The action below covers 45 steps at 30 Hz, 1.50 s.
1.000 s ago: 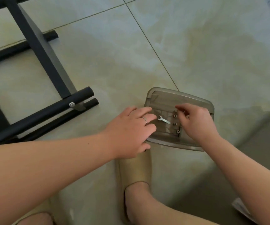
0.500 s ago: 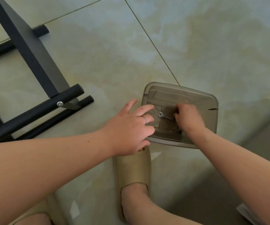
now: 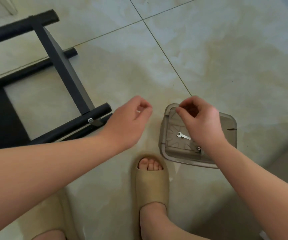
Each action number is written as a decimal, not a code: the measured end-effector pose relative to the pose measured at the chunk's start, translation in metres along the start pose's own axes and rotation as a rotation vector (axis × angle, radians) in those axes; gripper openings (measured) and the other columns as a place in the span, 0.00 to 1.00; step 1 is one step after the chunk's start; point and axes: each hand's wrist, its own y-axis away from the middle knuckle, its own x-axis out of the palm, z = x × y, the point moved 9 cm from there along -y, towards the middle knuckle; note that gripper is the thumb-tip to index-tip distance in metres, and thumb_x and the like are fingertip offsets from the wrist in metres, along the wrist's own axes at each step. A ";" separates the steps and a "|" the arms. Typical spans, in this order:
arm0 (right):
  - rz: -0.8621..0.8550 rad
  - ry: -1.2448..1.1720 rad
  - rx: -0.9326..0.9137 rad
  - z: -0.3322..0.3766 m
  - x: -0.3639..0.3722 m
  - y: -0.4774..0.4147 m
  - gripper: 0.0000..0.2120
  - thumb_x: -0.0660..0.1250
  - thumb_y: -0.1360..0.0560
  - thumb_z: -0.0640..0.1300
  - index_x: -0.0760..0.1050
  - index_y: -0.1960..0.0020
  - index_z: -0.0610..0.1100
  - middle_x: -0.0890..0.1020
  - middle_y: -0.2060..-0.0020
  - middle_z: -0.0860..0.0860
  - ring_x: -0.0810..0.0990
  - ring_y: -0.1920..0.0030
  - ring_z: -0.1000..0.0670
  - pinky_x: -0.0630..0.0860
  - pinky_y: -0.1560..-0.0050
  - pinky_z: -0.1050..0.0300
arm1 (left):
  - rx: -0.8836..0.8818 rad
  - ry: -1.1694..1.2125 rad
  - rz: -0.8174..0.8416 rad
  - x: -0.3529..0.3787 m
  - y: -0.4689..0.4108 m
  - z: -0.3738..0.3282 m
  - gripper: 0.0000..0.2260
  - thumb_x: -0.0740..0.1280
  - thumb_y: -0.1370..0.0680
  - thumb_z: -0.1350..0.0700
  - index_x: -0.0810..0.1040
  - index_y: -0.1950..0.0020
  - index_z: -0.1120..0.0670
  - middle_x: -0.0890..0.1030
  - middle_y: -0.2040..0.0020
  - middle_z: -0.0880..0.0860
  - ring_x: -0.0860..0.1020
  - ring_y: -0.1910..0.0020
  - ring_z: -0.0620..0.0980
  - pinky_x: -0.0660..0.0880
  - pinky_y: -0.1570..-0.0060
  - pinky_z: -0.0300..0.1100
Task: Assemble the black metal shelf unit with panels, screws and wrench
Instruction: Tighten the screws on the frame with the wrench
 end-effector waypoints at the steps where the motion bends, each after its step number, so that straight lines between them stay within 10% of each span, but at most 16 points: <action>1: 0.013 -0.064 -0.031 0.019 0.004 0.003 0.03 0.73 0.23 0.42 0.80 0.55 0.46 0.81 0.65 0.54 0.79 0.63 0.57 0.75 0.60 0.67 | -0.087 0.112 -0.029 -0.013 -0.001 0.003 0.07 0.61 0.17 0.51 0.77 0.48 0.50 0.82 0.49 0.48 0.80 0.48 0.48 0.77 0.46 0.47; 8: 0.179 -0.101 -0.350 0.130 0.062 0.041 0.04 0.76 0.26 0.40 0.82 0.55 0.47 0.81 0.63 0.54 0.79 0.61 0.53 0.75 0.59 0.64 | -0.564 0.789 0.166 -0.049 0.024 0.025 0.22 0.55 0.15 0.44 0.80 0.45 0.60 0.85 0.56 0.55 0.85 0.57 0.53 0.80 0.58 0.45; 13: 0.173 -0.085 -0.369 0.152 0.085 0.044 0.07 0.70 0.21 0.42 0.82 0.44 0.49 0.81 0.55 0.55 0.79 0.53 0.58 0.73 0.55 0.68 | -0.667 0.723 0.188 -0.079 0.044 0.048 0.15 0.57 0.16 0.53 0.79 0.52 0.59 0.80 0.65 0.53 0.77 0.71 0.46 0.70 0.73 0.36; 21: 0.400 0.647 -0.887 0.163 0.163 0.025 0.44 0.59 0.24 0.70 0.54 0.18 0.47 0.56 0.19 0.49 0.53 0.19 0.42 0.56 0.25 0.42 | -0.555 0.550 -0.134 -0.169 0.035 0.104 0.13 0.53 0.18 0.69 0.76 0.49 0.60 0.80 0.51 0.57 0.80 0.61 0.47 0.76 0.70 0.34; 30: 0.693 0.988 -1.142 0.177 0.234 0.004 0.58 0.52 0.36 0.83 0.43 0.17 0.51 0.42 0.18 0.48 0.39 0.19 0.41 0.39 0.23 0.35 | -0.394 0.423 0.038 -0.146 0.010 0.123 0.09 0.65 0.20 0.66 0.79 0.42 0.58 0.86 0.50 0.57 0.86 0.55 0.50 0.77 0.68 0.33; 38: 0.676 0.992 -1.186 0.178 0.238 -0.001 0.64 0.54 0.39 0.85 0.46 0.17 0.46 0.43 0.18 0.44 0.40 0.18 0.41 0.42 0.23 0.31 | -0.277 0.240 0.137 -0.132 -0.009 0.116 0.06 0.66 0.21 0.64 0.81 0.53 0.54 0.79 0.73 0.42 0.75 0.74 0.38 0.68 0.72 0.28; 45: 0.606 0.909 -1.137 0.171 0.235 0.000 0.65 0.57 0.37 0.84 0.43 0.17 0.42 0.42 0.18 0.43 0.41 0.18 0.42 0.42 0.22 0.33 | -0.339 0.304 0.155 -0.125 -0.006 0.126 0.05 0.70 0.23 0.61 0.81 0.56 0.51 0.79 0.72 0.46 0.74 0.75 0.41 0.68 0.73 0.31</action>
